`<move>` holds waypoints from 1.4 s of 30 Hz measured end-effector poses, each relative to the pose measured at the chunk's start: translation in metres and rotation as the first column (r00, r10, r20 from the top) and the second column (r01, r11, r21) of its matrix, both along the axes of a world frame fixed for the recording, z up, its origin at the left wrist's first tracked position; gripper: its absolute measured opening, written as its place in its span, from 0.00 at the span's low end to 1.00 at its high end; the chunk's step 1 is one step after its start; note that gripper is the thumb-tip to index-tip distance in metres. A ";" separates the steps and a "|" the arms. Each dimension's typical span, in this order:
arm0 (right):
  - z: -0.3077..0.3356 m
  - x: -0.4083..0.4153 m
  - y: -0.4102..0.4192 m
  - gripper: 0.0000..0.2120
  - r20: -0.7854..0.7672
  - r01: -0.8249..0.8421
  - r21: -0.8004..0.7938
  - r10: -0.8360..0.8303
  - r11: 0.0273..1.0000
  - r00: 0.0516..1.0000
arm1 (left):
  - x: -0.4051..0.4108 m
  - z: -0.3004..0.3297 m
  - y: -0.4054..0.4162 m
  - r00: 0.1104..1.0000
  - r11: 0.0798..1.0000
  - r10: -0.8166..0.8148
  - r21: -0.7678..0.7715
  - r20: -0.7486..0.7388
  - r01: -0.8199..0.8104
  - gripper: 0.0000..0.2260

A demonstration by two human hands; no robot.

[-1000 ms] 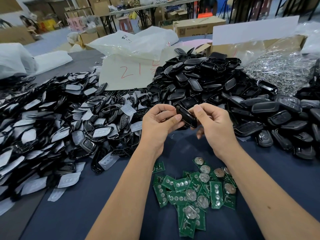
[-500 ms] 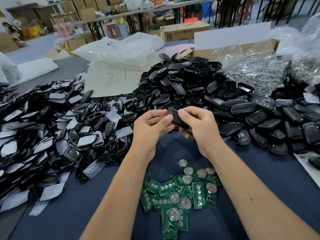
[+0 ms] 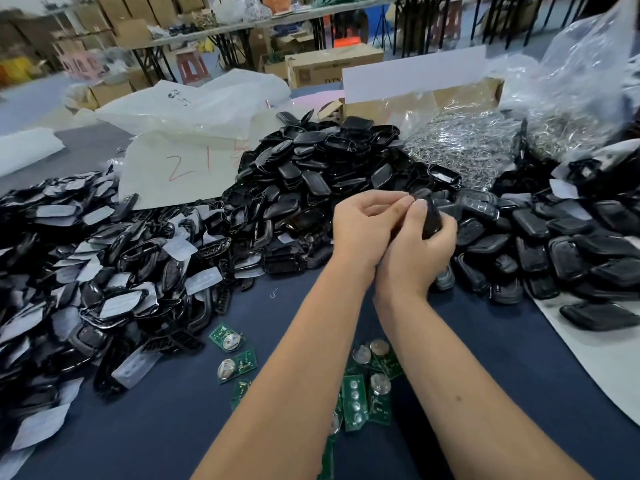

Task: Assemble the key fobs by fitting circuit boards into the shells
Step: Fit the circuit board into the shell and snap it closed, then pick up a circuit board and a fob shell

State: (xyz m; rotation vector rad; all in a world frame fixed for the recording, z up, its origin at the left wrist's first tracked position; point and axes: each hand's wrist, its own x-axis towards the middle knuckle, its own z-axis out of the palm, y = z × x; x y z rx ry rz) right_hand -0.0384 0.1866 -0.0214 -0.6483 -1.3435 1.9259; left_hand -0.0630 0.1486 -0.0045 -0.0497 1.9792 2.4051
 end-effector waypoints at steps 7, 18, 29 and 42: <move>-0.001 -0.022 0.043 0.12 -0.059 0.126 -0.203 -0.140 0.971 0.988 | -0.026 -0.006 -0.010 0.980 0.937 -0.001 -0.344 -0.198 -0.068 0.14; -0.001 -0.026 0.051 0.25 -0.055 -0.006 -0.159 -0.003 0.987 0.998 | -0.057 -0.017 -0.028 0.851 0.292 -0.407 -0.930 -0.331 -0.222 0.23; -0.005 -0.023 0.029 0.22 -0.043 -0.142 0.169 0.151 0.975 0.988 | -0.055 -0.014 -0.063 0.938 0.655 0.146 -0.681 -0.313 -0.329 0.04; -0.010 -0.017 0.025 0.12 0.126 -0.183 0.494 0.138 0.850 0.982 | -0.018 -0.009 -0.059 0.960 0.834 -0.173 -0.551 -0.221 0.023 0.09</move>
